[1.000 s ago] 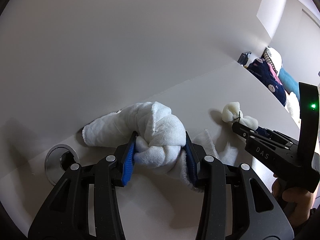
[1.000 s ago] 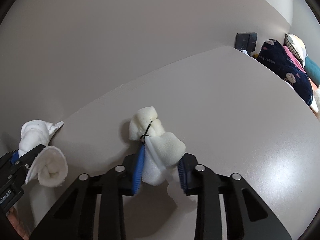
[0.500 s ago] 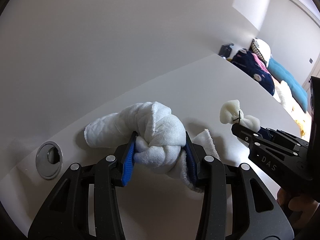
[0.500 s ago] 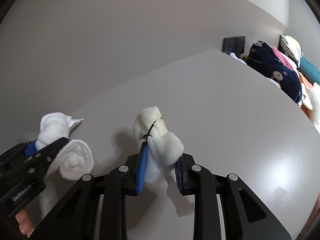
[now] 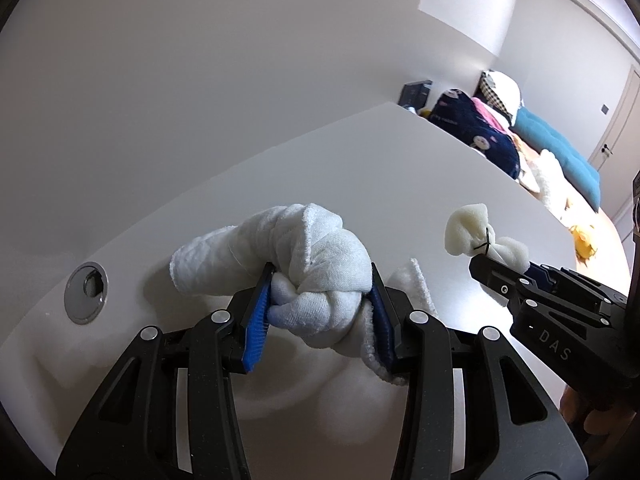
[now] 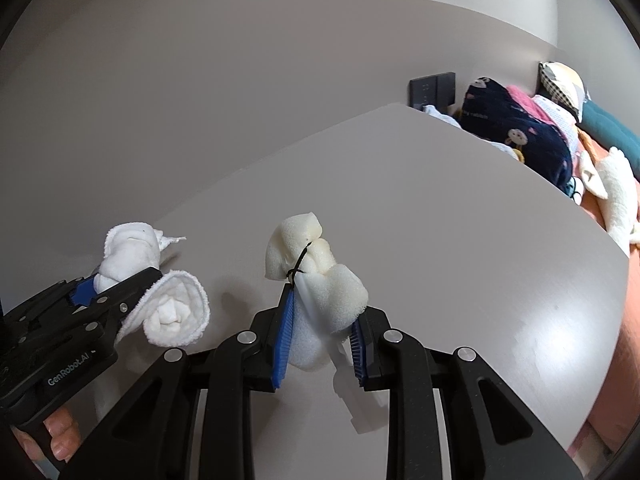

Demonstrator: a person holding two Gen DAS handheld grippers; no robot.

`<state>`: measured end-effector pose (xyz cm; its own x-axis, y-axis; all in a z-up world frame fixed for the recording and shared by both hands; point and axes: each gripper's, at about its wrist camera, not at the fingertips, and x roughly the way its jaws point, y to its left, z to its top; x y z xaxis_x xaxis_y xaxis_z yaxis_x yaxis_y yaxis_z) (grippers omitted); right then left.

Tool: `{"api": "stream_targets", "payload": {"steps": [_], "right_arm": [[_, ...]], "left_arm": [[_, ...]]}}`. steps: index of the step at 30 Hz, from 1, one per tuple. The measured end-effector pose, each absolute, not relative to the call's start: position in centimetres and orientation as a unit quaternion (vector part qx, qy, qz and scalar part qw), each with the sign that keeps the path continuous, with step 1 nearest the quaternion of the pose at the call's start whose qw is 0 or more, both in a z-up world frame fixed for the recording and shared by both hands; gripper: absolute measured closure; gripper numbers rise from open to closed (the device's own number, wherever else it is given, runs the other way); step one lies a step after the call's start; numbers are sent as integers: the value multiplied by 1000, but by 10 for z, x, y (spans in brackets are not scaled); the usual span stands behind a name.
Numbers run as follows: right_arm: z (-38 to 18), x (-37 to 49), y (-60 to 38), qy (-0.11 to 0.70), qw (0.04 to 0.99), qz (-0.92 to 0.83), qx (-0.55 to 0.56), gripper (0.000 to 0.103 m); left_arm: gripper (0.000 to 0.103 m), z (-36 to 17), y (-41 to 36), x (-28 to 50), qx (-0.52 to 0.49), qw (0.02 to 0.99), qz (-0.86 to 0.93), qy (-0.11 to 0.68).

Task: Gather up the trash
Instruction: 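Carry the towel and sponge toy over the black bin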

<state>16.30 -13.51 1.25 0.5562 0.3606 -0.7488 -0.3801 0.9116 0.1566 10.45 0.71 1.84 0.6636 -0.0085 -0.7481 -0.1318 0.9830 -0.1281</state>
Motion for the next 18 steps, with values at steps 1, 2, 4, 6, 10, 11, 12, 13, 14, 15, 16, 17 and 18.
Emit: {"api": "stream_targets", "payload": {"steps": [1,2,4,6,10,11,12,13,14,15,16,17,18], "right_arm": [[14,160,-139,421,883,209,-11,76],[16,157,-141,419,884,208,-10,76],[20,149,-147,416,886,206,-7,76],[22,144,-152,413,887,204,-6,76],[27,132,-164,408,891,200,0,76],[28,130,-167,408,891,199,1,76],[29,126,-170,406,892,197,3,76],[30,123,-173,405,893,196,4,76],[31,120,-177,404,894,195,5,76],[31,117,-181,403,895,193,7,76],[32,113,-185,401,896,191,9,76],[33,110,-188,401,896,190,11,76],[33,107,-192,400,897,187,12,76]], "left_arm": [[60,19,4,102,-84,908,32,409],[60,20,1,101,-84,908,31,409],[60,20,-4,98,-83,908,27,409],[60,20,-9,95,-83,908,24,409],[60,22,-19,89,-83,909,14,408],[60,23,-22,88,-83,909,12,408],[60,23,-25,87,-82,909,10,408],[60,23,-29,84,-81,909,6,408],[60,24,-32,83,-80,910,4,408],[60,24,-36,81,-77,910,2,408],[60,25,-39,80,-76,910,0,408],[60,25,-43,78,-74,910,-2,407],[60,25,-46,77,-73,910,-4,407]]}}
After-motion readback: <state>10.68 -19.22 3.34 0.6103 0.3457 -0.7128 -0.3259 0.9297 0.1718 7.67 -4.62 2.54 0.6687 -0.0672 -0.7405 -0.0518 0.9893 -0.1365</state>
